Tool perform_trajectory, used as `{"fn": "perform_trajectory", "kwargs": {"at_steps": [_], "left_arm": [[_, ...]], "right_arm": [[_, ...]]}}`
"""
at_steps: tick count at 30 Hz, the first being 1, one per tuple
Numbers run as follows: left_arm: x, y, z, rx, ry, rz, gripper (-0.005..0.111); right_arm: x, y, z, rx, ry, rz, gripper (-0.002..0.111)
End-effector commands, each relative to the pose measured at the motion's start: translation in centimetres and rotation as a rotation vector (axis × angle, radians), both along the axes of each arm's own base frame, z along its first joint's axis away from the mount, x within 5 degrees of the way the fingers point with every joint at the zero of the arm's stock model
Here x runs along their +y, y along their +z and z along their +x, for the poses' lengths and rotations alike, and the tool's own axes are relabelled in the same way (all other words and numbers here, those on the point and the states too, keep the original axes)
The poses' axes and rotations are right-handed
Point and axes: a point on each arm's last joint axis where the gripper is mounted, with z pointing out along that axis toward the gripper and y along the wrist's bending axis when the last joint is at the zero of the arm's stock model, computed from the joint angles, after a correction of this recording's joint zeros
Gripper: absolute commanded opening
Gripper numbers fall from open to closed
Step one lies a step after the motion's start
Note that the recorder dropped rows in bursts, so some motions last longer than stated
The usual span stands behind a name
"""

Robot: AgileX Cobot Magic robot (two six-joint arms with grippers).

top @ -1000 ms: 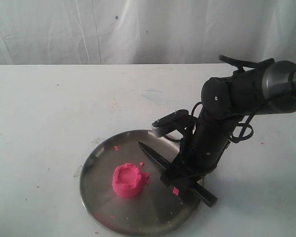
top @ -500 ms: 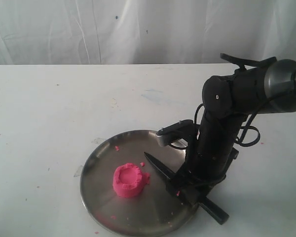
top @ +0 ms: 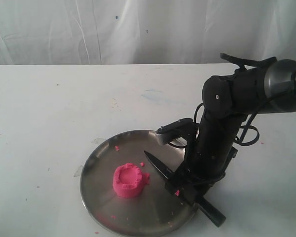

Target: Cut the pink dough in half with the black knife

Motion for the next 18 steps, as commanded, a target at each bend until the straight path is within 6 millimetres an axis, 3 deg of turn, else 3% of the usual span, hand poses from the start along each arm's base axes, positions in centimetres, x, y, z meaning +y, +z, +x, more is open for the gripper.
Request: {"fn": "perform_trajectory", "kwargs": {"at_steps": [1, 5, 10, 12, 15, 18], "left_arm": [[0.0, -0.1, 0.0, -0.003, -0.004, -0.002, 0.0], [0.0, -0.1, 0.0, -0.003, -0.004, -0.002, 0.0], [0.0, -0.1, 0.0, -0.003, -0.004, -0.002, 0.0], [0.0, -0.1, 0.0, -0.003, -0.004, -0.002, 0.0], [0.0, -0.1, 0.0, -0.003, -0.004, -0.002, 0.0], [0.0, -0.1, 0.0, -0.003, -0.004, -0.002, 0.0]], "right_arm": [[0.0, 0.6, 0.1, -0.05, 0.005, 0.017, 0.029], [-0.3, 2.5, 0.3, -0.14, -0.016, 0.026, 0.029], [-1.3, 6.2, -0.2, -0.276, -0.008, 0.031, 0.029], [-3.0, 7.3, 0.7, -0.42, -0.002, -0.121, 0.026], [-7.4, 8.5, 3.5, -0.657, -0.216, -0.363, 0.015], [-10.1, 8.3, 4.3, -0.629, -0.347, -0.333, 0.0]]}}
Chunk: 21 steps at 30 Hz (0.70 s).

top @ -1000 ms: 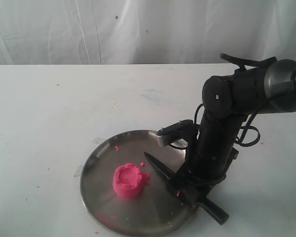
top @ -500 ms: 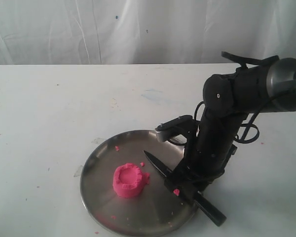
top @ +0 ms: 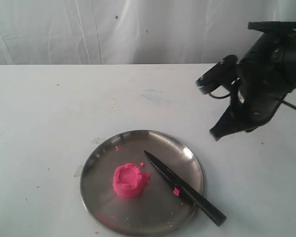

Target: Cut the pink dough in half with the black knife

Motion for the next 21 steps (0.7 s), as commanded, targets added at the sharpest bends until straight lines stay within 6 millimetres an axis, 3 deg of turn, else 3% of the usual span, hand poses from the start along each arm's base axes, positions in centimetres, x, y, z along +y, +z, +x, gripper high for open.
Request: {"fn": "perform_trajectory", "kwargs": {"at_steps": [1, 4, 7, 11, 15, 18, 21], "left_arm": [[0.0, -0.1, 0.0, -0.003, -0.004, -0.002, 0.0], [0.0, -0.1, 0.0, -0.003, -0.004, -0.002, 0.0], [0.0, -0.1, 0.0, -0.003, -0.004, -0.002, 0.0], [0.0, -0.1, 0.0, -0.003, -0.004, -0.002, 0.0], [0.0, -0.1, 0.0, -0.003, -0.004, -0.002, 0.0], [0.0, -0.1, 0.0, -0.003, -0.004, -0.002, 0.0], [0.0, -0.1, 0.0, -0.003, -0.004, -0.002, 0.0]], "right_arm": [[-4.2, 0.2, 1.3, -0.039, -0.178, 0.073, 0.0], [-6.2, -1.5, 1.7, 0.055, -0.151, 0.235, 0.0], [-7.0, -3.7, 1.0, 0.222, -0.077, 0.486, 0.0], [-6.2, -4.6, -0.8, 0.304, 0.131, 0.872, 0.0], [-5.5, -4.8, -1.7, 0.345, 0.206, 0.936, 0.002], [-4.8, -5.4, -2.4, 0.38, 0.216, 0.935, 0.015], [-4.0, -5.8, -2.9, 0.402, 0.229, 0.925, 0.038]]}}
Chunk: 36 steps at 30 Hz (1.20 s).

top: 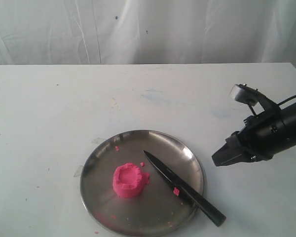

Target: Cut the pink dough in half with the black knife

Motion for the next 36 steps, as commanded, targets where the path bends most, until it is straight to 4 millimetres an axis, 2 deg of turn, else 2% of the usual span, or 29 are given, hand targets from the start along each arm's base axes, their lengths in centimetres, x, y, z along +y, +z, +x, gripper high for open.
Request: {"fn": "perform_trajectory", "kwargs": {"at_steps": [1, 4, 7, 14, 16, 20, 25, 27, 30, 36], "left_arm": [[0.0, -0.1, 0.0, -0.003, -0.004, -0.002, 0.0], [0.0, -0.1, 0.0, -0.003, -0.004, -0.002, 0.0], [0.0, -0.1, 0.0, -0.003, -0.004, -0.002, 0.0], [0.0, -0.1, 0.0, -0.003, -0.004, -0.002, 0.0], [0.0, -0.1, 0.0, -0.003, -0.004, -0.002, 0.0], [0.0, -0.1, 0.0, -0.003, -0.004, -0.002, 0.0], [0.0, -0.1, 0.0, -0.003, -0.004, -0.002, 0.0], [0.0, -0.1, 0.0, -0.003, -0.004, -0.002, 0.0], [0.0, -0.1, 0.0, -0.003, -0.004, -0.002, 0.0], [0.0, -0.1, 0.0, -0.003, -0.004, -0.002, 0.0]], "right_arm": [[1.3, -0.6, -0.9, 0.004, 0.045, -0.001, 0.046], [1.9, -1.3, -0.7, -0.054, 0.021, -0.07, 0.062], [2.3, -1.7, -0.3, -0.117, -0.011, -0.132, 0.062], [2.9, -1.5, -0.7, -0.082, -0.004, -0.088, 0.062], [3.1, -1.2, -1.1, -0.029, 0.005, -0.057, 0.062], [3.7, 0.7, -1.4, 0.069, 0.082, 0.005, 0.062], [3.4, 3.0, -0.8, 0.197, 0.118, -0.057, 0.062], [3.3, 3.1, -0.3, 0.213, 0.154, -0.079, 0.062], [3.1, 1.8, 0.7, 0.244, 0.18, -0.117, 0.062], [3.3, -2.9, 1.5, 0.405, 0.182, -0.116, 0.062]]}}
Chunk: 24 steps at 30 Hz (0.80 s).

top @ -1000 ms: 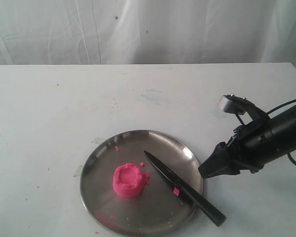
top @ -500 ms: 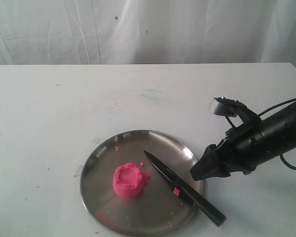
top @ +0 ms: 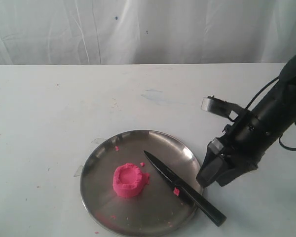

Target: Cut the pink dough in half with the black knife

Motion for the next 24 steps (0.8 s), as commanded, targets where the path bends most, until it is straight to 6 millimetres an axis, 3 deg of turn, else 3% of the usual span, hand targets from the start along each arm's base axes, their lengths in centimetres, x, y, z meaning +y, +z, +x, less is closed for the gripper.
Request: {"fn": "perform_trajectory", "kwargs": {"at_steps": [1, 6, 14, 24], "left_arm": [[0.0, -0.1, 0.0, -0.003, -0.004, -0.002, 0.0], [0.0, -0.1, 0.0, -0.003, -0.004, -0.002, 0.0], [0.0, -0.1, 0.0, -0.003, -0.004, -0.002, 0.0], [0.0, -0.1, 0.0, -0.003, -0.004, -0.002, 0.0]], "right_arm": [[0.0, -2.8, 0.4, 0.101, 0.002, -0.011, 0.062], [0.0, -3.9, 0.5, 0.127, 0.0, -0.018, 0.062], [0.1, -5.1, -1.3, 0.131, 0.057, 0.032, 0.062], [0.3, -5.5, -1.7, 0.111, 0.054, 0.075, 0.06]]}}
